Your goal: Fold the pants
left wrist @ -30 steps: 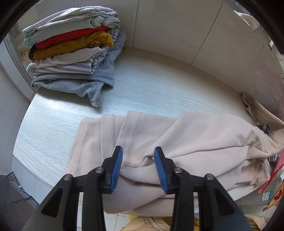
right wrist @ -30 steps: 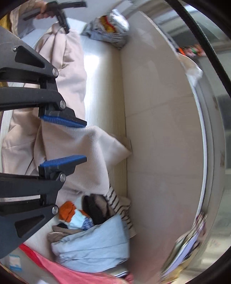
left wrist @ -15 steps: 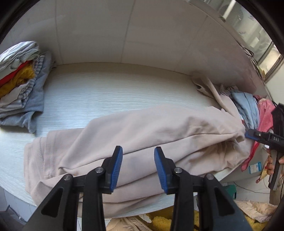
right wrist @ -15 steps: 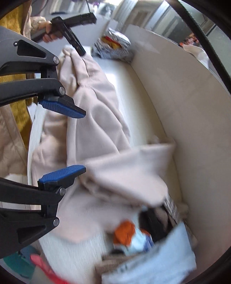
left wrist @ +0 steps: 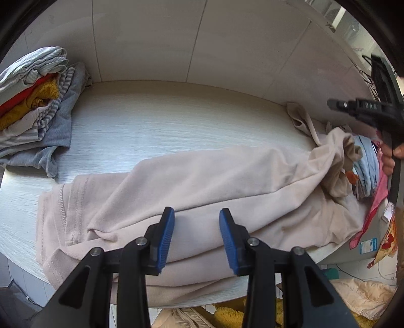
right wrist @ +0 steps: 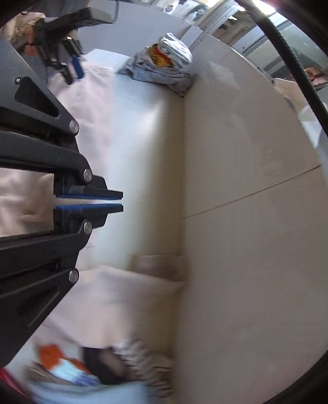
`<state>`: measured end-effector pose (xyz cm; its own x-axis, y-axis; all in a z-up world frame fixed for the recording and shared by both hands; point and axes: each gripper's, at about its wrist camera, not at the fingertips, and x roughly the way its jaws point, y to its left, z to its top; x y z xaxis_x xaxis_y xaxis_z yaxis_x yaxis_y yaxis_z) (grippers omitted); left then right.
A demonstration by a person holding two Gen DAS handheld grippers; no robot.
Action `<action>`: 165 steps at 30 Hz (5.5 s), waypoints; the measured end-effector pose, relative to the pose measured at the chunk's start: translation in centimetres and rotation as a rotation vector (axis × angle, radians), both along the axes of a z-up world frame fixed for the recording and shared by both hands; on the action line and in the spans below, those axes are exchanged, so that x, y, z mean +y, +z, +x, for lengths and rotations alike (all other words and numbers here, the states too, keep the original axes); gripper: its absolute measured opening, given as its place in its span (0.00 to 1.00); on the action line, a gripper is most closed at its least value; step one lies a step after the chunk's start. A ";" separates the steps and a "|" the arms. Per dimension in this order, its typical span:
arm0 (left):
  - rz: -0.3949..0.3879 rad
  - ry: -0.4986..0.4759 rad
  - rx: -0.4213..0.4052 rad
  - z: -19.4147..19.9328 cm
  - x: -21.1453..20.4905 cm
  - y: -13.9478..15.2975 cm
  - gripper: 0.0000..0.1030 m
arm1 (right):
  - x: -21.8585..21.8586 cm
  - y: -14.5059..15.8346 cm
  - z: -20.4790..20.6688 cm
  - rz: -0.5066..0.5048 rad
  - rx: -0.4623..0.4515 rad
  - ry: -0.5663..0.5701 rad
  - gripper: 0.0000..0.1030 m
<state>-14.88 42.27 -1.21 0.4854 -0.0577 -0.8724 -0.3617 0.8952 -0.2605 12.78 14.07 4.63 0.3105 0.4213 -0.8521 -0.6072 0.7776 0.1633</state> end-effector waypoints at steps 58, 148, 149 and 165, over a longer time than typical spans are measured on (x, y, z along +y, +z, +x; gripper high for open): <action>0.117 0.229 0.086 -11.3 5.7 -0.7 0.44 | -7.4 -4.4 -17.5 -0.561 -0.270 0.272 0.52; -0.034 0.168 0.007 -7.1 8.3 -7.0 0.32 | -5.6 -11.9 -12.4 -0.533 -0.082 0.163 0.10; -0.026 0.174 0.006 -6.9 8.3 -6.9 0.32 | -5.6 -11.9 -12.5 -0.536 -0.085 0.162 0.10; -0.054 0.203 -0.185 -7.4 9.6 0.5 0.10 | -6.4 -8.2 -14.2 -0.408 -0.149 0.137 0.11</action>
